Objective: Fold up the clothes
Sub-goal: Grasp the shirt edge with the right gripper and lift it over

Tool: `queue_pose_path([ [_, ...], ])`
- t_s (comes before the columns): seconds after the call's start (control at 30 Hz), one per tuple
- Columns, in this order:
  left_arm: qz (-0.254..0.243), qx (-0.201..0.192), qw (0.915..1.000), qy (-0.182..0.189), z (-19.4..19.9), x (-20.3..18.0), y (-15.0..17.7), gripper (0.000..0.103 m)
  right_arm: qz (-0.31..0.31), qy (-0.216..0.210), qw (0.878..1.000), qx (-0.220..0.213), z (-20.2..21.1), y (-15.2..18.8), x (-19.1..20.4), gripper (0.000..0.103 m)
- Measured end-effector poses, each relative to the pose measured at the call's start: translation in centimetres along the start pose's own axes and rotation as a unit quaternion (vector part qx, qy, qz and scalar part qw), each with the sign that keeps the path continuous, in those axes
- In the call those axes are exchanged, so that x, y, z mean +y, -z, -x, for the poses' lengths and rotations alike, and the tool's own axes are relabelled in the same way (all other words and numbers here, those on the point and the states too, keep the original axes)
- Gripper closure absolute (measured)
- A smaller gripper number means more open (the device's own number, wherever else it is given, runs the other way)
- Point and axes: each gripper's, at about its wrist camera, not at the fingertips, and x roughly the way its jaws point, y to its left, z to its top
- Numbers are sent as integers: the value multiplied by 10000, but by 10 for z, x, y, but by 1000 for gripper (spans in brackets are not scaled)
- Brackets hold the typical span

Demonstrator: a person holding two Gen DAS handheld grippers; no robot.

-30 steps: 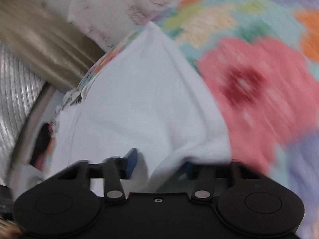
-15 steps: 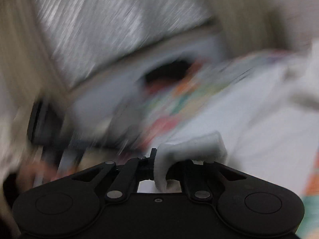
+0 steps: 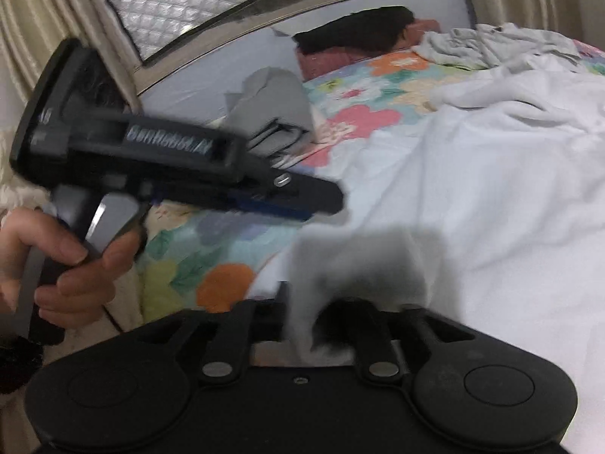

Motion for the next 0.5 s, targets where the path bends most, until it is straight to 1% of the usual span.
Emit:
queue_pose_path([
  [0.03,-33,15,10000,13,1,-1,2,62,117,-70,9999,24,3,4,3,49],
  [0.07,-99,39,9999,39,3,-3,3,62,235,-141,9996,47,6,8,7,48],
  [0.1,-198,71,9998,76,6,-6,6,57,352,-211,9991,71,8,12,10,48],
  [0.13,-406,140,9990,105,6,-13,9,53,417,-267,9987,78,14,16,11,48],
  [0.17,-718,242,9970,126,5,-22,12,47,416,-305,9986,65,24,20,9,48],
  [0.23,-1233,446,9912,200,-3,-42,21,47,222,-437,9988,-67,50,30,-2,48],
  [0.27,-1367,524,9889,234,-7,-51,24,46,82,-436,9989,-146,61,35,-8,48],
  [0.3,-1402,581,9881,261,-12,-57,26,46,-24,-315,9993,-206,72,39,-14,48],
  [0.33,-1461,628,9870,256,-16,-63,29,45,-103,-96,9996,-264,83,44,-19,48],
  [0.4,-1620,704,9841,182,-23,-74,37,37,-267,375,9983,-370,105,56,-30,48],
  [0.43,-1700,741,9826,146,-27,-79,41,36,-361,672,9963,-405,116,63,-36,48],
  [0.47,-1828,769,9801,54,-30,-85,45,35,-433,923,9939,-422,125,70,-41,48],
  [0.5,-1990,769,9769,-124,-33,-90,50,35,-443,1109,9921,-389,131,76,-44,48],
])
